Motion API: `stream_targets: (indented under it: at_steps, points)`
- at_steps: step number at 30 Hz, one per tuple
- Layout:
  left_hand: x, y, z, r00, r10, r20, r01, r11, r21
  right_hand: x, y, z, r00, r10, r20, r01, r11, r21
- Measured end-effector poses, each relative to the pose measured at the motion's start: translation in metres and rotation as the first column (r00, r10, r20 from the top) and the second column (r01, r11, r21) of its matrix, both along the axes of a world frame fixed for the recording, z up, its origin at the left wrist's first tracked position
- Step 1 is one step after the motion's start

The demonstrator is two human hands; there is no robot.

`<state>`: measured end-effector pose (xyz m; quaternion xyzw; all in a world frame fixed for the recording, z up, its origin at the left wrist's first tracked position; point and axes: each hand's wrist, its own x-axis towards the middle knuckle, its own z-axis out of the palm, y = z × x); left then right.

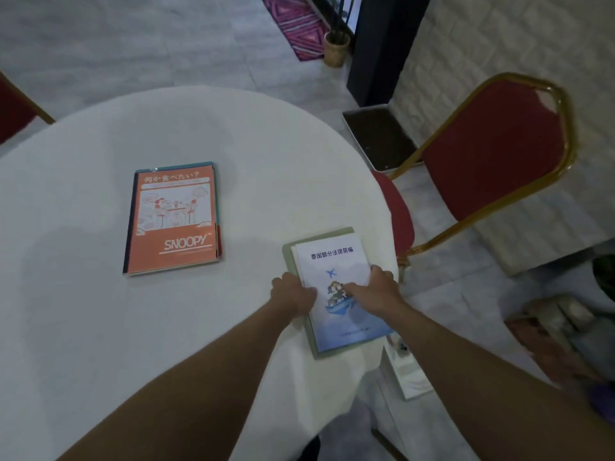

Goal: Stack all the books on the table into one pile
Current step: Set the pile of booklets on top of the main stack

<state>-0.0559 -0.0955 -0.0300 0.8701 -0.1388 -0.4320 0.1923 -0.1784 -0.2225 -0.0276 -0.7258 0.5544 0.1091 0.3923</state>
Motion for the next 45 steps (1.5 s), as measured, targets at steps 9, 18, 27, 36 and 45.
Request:
stream_targets:
  at_steps: [9,18,27,36,45]
  points:
    - [0.004,0.011,-0.003,0.84,0.481,-0.252,-0.53,0.827,-0.186,-0.007,0.007,-0.006,0.956,-0.223,0.189,0.163,0.943,0.289]
    - [0.017,0.041,0.005,0.693,0.558,-0.456,-0.69,0.698,-0.194,0.019,0.022,0.017,0.909,-0.155,0.386,0.053,0.963,0.264]
    - [0.049,0.042,0.059,0.924,0.382,-0.002,-0.286,0.689,-0.666,0.054,0.031,0.05,0.722,-0.114,0.682,0.024,0.99,0.14]
    - [0.056,0.064,0.055,0.952,0.036,0.305,0.195,0.698,-0.689,0.034,0.028,0.041,0.734,0.003,0.68,-0.065,0.996,0.067]
    - [0.055,0.062,0.059,0.936,-0.008,0.353,0.244,0.738,-0.629,0.03,0.021,0.045,0.732,0.158,0.663,-0.203,0.979,-0.009]
